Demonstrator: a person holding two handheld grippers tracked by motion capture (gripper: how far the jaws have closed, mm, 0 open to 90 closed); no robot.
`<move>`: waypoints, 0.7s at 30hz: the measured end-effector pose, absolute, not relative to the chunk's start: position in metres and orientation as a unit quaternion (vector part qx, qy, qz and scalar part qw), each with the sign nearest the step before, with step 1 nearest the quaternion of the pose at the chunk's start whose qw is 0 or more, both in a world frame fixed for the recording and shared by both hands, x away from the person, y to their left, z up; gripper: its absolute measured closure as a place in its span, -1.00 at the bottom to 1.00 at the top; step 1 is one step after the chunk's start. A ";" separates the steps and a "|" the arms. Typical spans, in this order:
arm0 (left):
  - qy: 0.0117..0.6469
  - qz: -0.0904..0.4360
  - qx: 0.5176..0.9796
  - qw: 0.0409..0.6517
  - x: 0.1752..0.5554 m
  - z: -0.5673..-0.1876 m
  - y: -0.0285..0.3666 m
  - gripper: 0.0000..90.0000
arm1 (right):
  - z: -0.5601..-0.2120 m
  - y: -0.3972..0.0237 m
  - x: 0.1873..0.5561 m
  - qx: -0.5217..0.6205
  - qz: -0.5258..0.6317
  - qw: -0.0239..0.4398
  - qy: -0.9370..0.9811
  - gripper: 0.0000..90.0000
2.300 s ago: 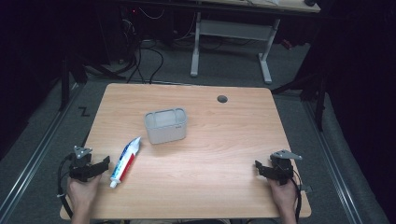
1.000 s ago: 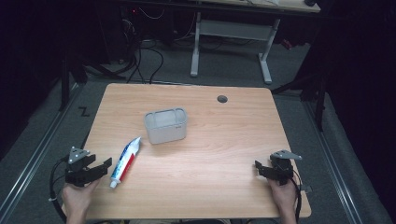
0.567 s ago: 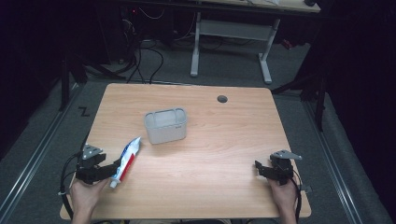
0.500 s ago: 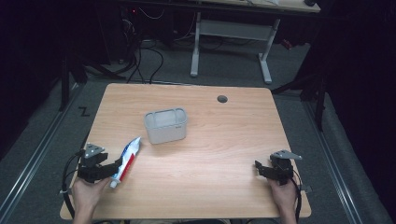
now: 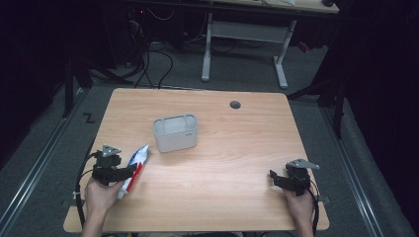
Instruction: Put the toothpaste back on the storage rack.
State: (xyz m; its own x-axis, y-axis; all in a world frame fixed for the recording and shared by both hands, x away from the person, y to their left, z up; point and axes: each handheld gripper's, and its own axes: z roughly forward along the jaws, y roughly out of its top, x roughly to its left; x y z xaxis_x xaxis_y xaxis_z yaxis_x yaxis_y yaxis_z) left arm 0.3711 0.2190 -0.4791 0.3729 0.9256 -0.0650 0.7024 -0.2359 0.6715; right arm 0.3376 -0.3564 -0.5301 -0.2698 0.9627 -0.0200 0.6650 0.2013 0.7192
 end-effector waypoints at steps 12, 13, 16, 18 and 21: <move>0.541 0.147 0.772 0.300 0.398 -0.495 0.217 -0.22 | -0.530 -0.356 0.337 0.554 0.306 0.243 0.735 -0.39; 0.544 0.145 0.770 0.301 0.400 -0.496 0.217 -0.22 | -0.530 -0.356 0.337 0.555 0.306 0.243 0.734 -0.39; 0.545 0.145 0.769 0.302 0.401 -0.497 0.216 -0.22 | -0.530 -0.356 0.337 0.555 0.306 0.243 0.734 -0.39; 0.546 0.149 0.768 0.301 0.403 -0.499 0.216 -0.20 | -0.530 -0.356 0.337 0.556 0.306 0.242 0.734 -0.39; 0.545 0.150 0.767 0.303 0.404 -0.499 0.215 -0.18 | -0.530 -0.356 0.337 0.555 0.306 0.243 0.735 -0.39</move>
State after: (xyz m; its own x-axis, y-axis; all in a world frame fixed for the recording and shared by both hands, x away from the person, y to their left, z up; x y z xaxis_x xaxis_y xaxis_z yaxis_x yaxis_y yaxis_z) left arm 0.4037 0.2154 -0.4988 0.3613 0.9269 -0.1012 0.7453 -0.2219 0.6287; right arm 0.3374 -0.3563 -0.5301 -0.2666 0.9636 -0.0176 0.6667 0.1976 0.7186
